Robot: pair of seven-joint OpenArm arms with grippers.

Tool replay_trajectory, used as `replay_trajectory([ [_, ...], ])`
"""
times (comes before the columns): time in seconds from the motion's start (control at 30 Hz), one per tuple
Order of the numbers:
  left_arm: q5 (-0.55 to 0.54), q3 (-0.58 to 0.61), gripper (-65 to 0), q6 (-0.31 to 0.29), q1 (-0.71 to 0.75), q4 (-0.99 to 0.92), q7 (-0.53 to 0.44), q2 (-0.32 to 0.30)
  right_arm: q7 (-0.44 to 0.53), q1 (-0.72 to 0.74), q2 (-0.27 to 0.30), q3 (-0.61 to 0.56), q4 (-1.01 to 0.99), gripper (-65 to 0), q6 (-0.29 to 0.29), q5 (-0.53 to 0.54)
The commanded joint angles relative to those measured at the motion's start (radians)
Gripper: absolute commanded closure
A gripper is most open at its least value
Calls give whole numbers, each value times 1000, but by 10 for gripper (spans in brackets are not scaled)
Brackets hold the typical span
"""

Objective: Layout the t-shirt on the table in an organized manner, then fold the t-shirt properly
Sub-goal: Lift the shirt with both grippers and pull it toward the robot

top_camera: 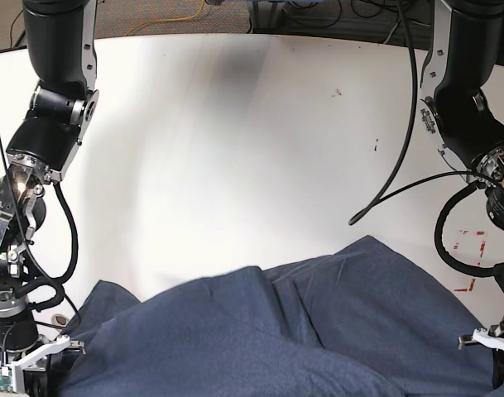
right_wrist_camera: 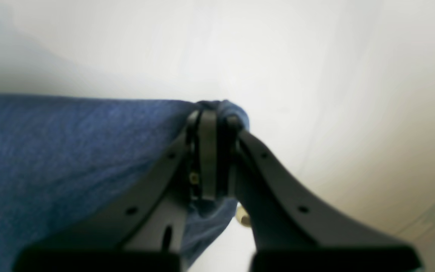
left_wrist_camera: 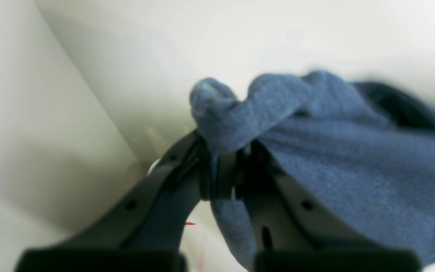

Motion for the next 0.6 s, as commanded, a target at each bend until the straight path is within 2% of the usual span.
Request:
replay_trajectory([
  [0.0,6,-1,0,9,-69,0,-42,-13,34,78,15,6,4,0,-13,-1],
  [0.57,6,-1,0,9,-176,-81,-42,-22,34,177,18,4,-74,0,-8,-1],
])
